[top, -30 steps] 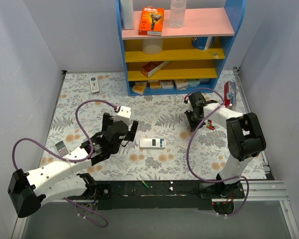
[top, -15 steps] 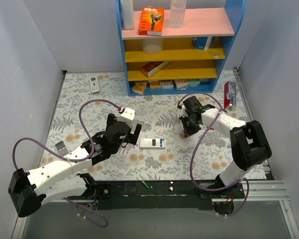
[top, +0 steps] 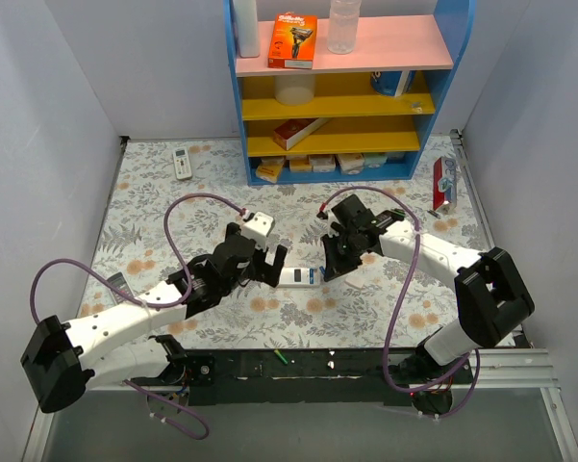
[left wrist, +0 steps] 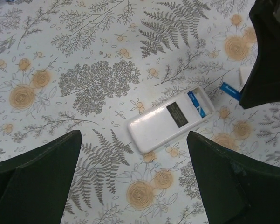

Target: Load the batteries into the remote control

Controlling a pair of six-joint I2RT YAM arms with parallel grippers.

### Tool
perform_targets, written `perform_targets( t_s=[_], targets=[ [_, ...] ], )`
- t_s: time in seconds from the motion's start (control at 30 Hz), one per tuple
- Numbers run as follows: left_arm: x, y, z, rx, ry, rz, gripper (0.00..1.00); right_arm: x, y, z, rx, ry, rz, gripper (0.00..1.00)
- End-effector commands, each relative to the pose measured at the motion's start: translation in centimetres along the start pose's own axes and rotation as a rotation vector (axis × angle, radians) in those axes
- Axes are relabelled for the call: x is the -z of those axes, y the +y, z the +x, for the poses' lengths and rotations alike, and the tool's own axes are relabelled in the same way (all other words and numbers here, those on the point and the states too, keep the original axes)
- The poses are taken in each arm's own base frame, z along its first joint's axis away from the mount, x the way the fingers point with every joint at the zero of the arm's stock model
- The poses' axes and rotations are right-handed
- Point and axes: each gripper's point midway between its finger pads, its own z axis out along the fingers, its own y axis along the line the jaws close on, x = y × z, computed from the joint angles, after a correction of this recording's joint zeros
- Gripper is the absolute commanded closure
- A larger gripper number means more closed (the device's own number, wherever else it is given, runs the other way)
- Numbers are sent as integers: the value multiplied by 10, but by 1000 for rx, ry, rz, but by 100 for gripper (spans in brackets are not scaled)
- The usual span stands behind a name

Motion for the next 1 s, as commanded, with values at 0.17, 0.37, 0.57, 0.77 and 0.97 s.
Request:
perform_targets(
  t_s=[0.17,0.37,0.57,0.77,0.97],
  targets=[
    [-24,3,7,390,-73,-111,2,9,24,-2,-169,11,-38,99],
    [-25,6,12,476,-124,-125,2,-1,26,7,-215,105,-2,99],
    [-25,7,22,542,-153,-112,2,-13,28,4,-235,150,52,99],
    [-22,7,22,545,-174,-98,2,-19,21,1,-259,188,106,99],
    [-20,7,24,550,-188,-85,2,-21,11,3,-272,214,176,99]
  ],
)
